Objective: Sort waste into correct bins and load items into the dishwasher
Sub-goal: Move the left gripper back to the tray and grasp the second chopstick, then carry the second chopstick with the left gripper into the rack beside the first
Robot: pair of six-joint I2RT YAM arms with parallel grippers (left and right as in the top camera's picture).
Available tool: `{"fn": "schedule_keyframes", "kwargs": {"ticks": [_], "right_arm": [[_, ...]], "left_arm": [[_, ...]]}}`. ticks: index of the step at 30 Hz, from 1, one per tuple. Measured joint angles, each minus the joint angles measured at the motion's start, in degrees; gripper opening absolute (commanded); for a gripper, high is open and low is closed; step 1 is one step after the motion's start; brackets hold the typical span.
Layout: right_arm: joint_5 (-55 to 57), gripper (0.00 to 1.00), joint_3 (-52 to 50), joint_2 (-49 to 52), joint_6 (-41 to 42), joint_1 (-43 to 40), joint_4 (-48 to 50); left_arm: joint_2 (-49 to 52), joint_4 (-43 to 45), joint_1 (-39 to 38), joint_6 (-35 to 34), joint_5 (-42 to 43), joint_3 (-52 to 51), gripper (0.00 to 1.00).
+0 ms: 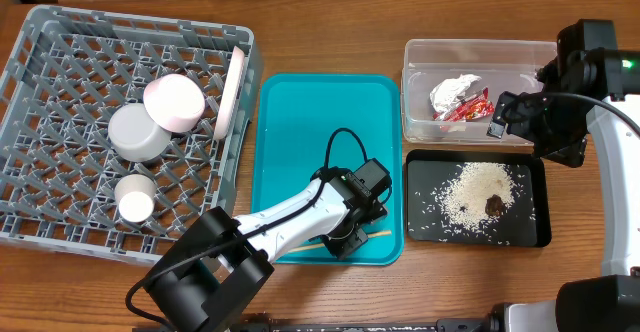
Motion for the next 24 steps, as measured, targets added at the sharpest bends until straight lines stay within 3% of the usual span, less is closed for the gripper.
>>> {"fn": "schedule_keyframes", "kwargs": {"ticks": [13, 24], "right_arm": [[0.0, 0.97, 0.0, 0.0, 0.0, 0.0, -0.07], [0.0, 0.97, 0.0, 0.0, 0.0, -0.02, -0.13]], "left_arm": [[0.11, 1.62, 0.0, -4.79, -6.05, 0.72, 0.04], [-0.44, -7.69, 1.7, -13.31, -9.64, 11.13, 0.04]]}}
